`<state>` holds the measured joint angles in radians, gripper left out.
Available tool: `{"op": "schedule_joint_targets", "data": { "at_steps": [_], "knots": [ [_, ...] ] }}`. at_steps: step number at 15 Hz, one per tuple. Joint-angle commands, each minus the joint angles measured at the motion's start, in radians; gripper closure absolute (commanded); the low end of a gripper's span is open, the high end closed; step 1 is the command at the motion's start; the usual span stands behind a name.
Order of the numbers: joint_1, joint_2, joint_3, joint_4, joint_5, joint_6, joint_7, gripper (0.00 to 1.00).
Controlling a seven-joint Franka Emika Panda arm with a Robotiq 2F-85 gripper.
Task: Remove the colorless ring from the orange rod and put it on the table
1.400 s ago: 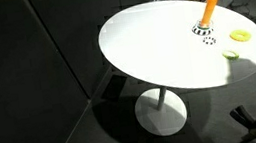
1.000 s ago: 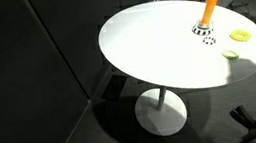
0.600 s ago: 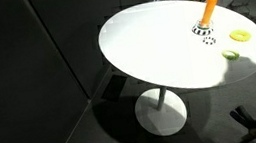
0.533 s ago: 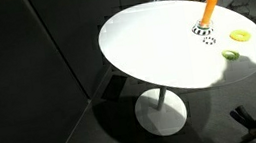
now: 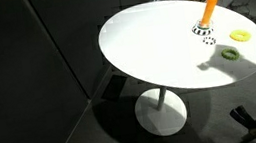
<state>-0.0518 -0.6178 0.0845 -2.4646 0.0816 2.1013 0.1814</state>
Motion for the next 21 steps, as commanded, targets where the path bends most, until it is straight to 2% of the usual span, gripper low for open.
{"op": "schedule_joint_targets", "data": {
  "at_steps": [1, 7, 11, 16, 21],
  "knots": [
    [-0.049, 0.109, 0.027, 0.037, -0.101, 0.042, 0.089, 0.00],
    [-0.110, 0.287, 0.017, 0.075, -0.274, 0.097, 0.211, 0.00],
    [-0.111, 0.366, -0.006, 0.104, -0.312, 0.092, 0.251, 0.00],
    [-0.098, 0.465, -0.062, 0.157, -0.275, 0.100, 0.216, 0.00],
    [-0.083, 0.531, -0.109, 0.193, -0.214, 0.166, 0.167, 0.00]
  ]
}}
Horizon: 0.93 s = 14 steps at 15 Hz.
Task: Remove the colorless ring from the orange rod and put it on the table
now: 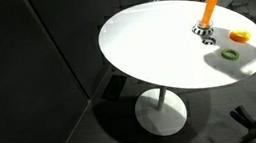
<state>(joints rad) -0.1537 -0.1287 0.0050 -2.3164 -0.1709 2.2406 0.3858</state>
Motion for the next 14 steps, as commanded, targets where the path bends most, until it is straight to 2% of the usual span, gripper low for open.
{"op": "schedule_joint_targets", "data": {
  "at_steps": [1, 7, 9, 14],
  "knots": [
    [0.020, 0.012, -0.025, 0.009, 0.007, 0.013, -0.004, 0.00],
    [0.026, 0.024, -0.030, 0.011, 0.009, 0.017, -0.005, 0.00],
    [0.022, 0.058, -0.030, 0.021, -0.017, 0.033, 0.026, 0.00],
    [0.027, 0.131, -0.047, 0.035, 0.005, 0.077, 0.003, 0.00]
  ]
}}
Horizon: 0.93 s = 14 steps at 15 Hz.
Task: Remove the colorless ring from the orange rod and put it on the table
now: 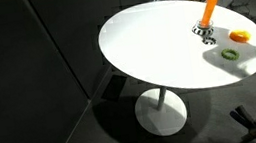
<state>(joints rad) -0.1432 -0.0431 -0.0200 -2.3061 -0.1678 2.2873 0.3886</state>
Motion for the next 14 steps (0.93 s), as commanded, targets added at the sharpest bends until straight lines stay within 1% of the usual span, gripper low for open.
{"op": "schedule_joint_targets", "data": {
  "at_steps": [1, 4, 8, 14],
  "knots": [
    [0.018, 0.060, -0.026, 0.025, 0.006, 0.049, -0.001, 0.00],
    [0.022, 0.103, -0.036, 0.029, 0.018, 0.111, -0.012, 0.00],
    [0.034, 0.161, -0.051, 0.030, 0.024, 0.221, -0.008, 0.00],
    [0.062, 0.267, -0.082, 0.069, 0.012, 0.341, 0.012, 0.00]
  ]
}}
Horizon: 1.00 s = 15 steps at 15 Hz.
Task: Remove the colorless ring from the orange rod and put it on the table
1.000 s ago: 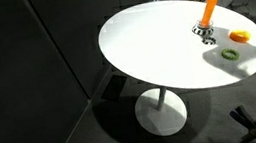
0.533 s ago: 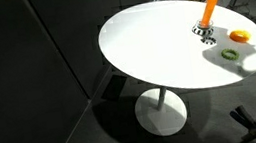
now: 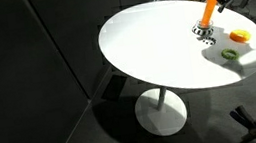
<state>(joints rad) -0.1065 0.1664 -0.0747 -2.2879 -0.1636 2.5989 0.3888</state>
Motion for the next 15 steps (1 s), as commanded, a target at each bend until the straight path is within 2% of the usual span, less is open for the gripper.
{"op": "schedule_joint_targets", "data": {
  "at_steps": [1, 15],
  "knots": [
    [0.031, 0.076, -0.034, 0.063, 0.008, 0.042, 0.013, 0.00],
    [0.116, 0.284, -0.108, 0.201, 0.041, 0.186, 0.008, 0.00]
  ]
}}
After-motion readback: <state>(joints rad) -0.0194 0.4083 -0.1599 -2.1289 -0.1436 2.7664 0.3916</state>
